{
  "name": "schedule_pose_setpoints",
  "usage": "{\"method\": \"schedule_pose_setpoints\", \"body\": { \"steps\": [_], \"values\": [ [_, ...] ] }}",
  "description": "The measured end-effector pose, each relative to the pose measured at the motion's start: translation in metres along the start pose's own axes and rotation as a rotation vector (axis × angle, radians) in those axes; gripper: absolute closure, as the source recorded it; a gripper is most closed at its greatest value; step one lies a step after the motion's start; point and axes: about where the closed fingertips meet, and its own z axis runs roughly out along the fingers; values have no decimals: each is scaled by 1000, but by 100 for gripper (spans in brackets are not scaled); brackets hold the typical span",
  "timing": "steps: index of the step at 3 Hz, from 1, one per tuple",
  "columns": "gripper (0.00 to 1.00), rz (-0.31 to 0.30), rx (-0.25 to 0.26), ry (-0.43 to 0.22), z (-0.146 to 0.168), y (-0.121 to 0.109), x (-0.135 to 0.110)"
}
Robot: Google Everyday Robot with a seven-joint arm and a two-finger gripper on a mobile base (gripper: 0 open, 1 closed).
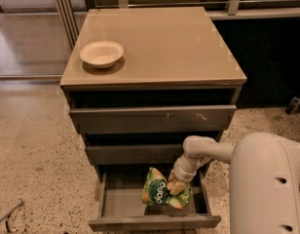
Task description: Pick green rice chip bag from bottom drawer and place on counter
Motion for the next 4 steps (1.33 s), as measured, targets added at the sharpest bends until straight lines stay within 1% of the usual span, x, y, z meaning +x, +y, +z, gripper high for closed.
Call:
{"method": "schedule_pose_setpoints", "body": {
  "steps": [1,2,3,4],
  "values": [
    [100,-40,61,28,-37,12,-34],
    [100,-72,172,91,-99,39,-74],
    [100,-73,173,89,-99,38,-74],
    [100,-53,204,44,-119,38,-77]
  ]
}}
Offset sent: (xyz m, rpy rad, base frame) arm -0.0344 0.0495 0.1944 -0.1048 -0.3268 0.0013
